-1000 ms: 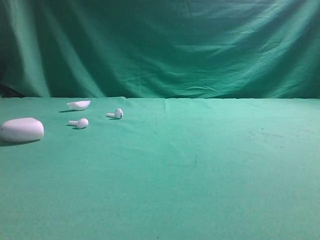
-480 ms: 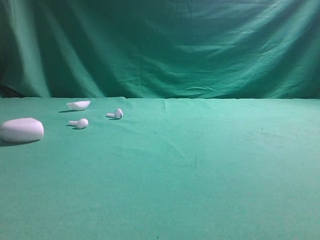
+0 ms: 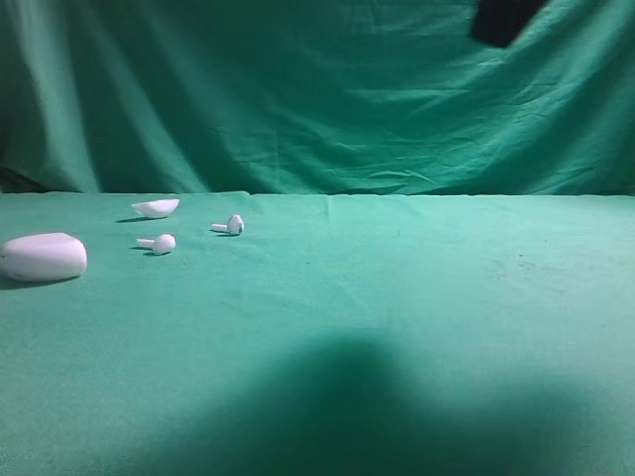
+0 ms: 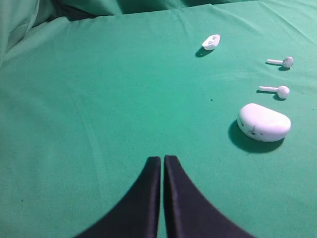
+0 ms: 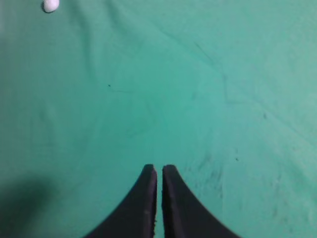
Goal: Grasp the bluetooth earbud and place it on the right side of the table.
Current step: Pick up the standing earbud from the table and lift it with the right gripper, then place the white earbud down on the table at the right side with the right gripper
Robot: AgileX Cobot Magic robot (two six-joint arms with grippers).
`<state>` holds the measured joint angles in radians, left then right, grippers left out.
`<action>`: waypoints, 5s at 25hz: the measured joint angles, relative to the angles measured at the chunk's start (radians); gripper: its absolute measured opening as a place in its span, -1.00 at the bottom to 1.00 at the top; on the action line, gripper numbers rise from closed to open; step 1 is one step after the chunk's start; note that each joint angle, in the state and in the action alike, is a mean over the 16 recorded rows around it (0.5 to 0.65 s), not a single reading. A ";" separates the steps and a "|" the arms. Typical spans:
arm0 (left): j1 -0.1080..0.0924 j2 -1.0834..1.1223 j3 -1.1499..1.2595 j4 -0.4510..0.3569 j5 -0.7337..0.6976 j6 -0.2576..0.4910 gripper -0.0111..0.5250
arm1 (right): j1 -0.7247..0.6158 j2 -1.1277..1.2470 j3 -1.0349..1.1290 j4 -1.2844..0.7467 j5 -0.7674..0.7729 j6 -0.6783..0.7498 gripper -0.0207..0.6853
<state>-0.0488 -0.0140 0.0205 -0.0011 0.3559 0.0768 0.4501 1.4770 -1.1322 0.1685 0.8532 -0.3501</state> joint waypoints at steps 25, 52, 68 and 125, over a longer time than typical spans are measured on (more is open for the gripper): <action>0.000 0.000 0.000 0.000 0.000 0.000 -0.96 | 0.212 0.933 -1.097 -0.122 0.312 0.168 0.04; 0.000 0.000 0.000 0.000 0.000 0.000 -0.96 | 0.198 0.943 -1.131 -0.104 0.279 0.184 -0.68; 0.000 0.000 0.000 -0.001 0.000 0.000 -0.96 | -0.007 0.399 -0.823 -0.213 0.376 0.278 -0.68; 0.000 0.000 0.000 0.000 0.000 0.000 -0.96 | -0.248 -0.015 0.087 -0.161 -0.084 0.297 -0.19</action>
<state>-0.0488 -0.0140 0.0205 -0.0013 0.3559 0.0768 0.2024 1.4621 -1.0456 0.0071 0.7694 -0.0530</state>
